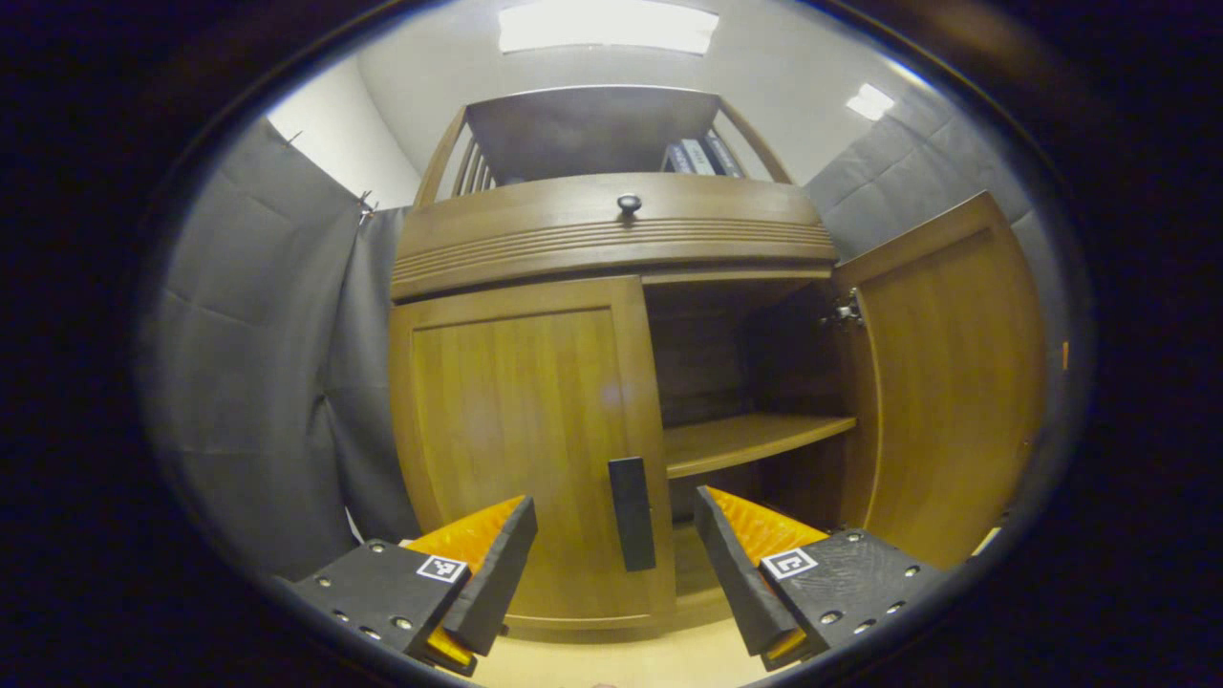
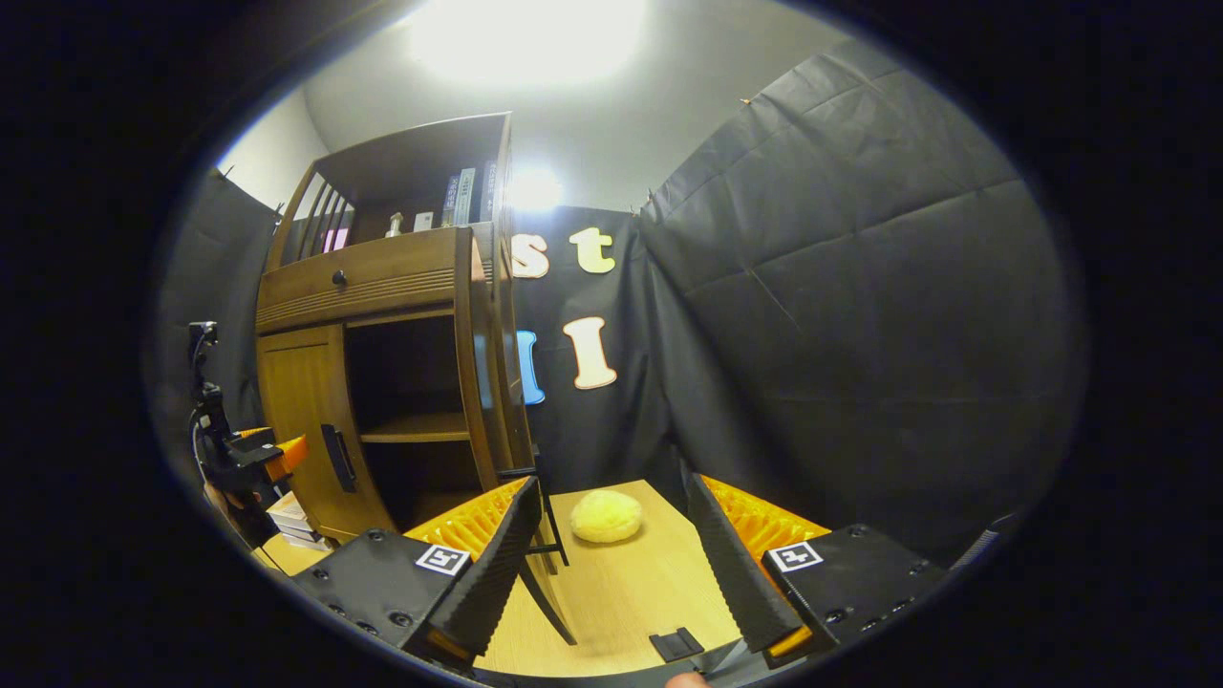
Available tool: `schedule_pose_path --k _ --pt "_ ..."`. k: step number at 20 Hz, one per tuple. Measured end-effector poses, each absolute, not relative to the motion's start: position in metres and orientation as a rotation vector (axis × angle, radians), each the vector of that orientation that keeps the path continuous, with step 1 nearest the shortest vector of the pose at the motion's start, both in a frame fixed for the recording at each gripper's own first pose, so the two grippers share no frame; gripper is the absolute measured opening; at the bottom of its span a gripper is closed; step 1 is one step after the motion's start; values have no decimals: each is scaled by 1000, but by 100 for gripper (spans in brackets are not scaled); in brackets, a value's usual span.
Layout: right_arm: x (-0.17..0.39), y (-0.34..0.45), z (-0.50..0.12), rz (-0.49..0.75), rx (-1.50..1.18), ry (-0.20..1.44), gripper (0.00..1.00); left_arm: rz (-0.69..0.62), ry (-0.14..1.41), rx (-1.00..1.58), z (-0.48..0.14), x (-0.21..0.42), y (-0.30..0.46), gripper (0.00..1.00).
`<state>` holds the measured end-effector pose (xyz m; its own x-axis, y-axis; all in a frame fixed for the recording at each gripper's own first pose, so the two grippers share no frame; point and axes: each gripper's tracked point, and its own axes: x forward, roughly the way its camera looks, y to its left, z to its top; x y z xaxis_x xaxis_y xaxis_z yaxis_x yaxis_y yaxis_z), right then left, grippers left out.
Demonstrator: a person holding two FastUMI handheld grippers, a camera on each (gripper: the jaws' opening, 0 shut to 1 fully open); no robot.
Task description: Open the right door of the double-door shoe cabinet with the right hand, and open the left door with the left hand.
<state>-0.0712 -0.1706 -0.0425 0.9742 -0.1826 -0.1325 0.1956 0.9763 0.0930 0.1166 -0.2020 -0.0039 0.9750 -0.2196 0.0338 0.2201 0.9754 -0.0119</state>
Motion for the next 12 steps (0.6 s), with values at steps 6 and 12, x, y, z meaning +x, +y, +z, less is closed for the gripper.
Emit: schedule_pose_path --k 6,12 --pt "-83 -174 -48 -211 90 160 92 -228 4 -19 -28 142 -205 99" --pt "-84 -177 -47 -230 83 169 98 -247 42 -44 -42 169 -213 95"
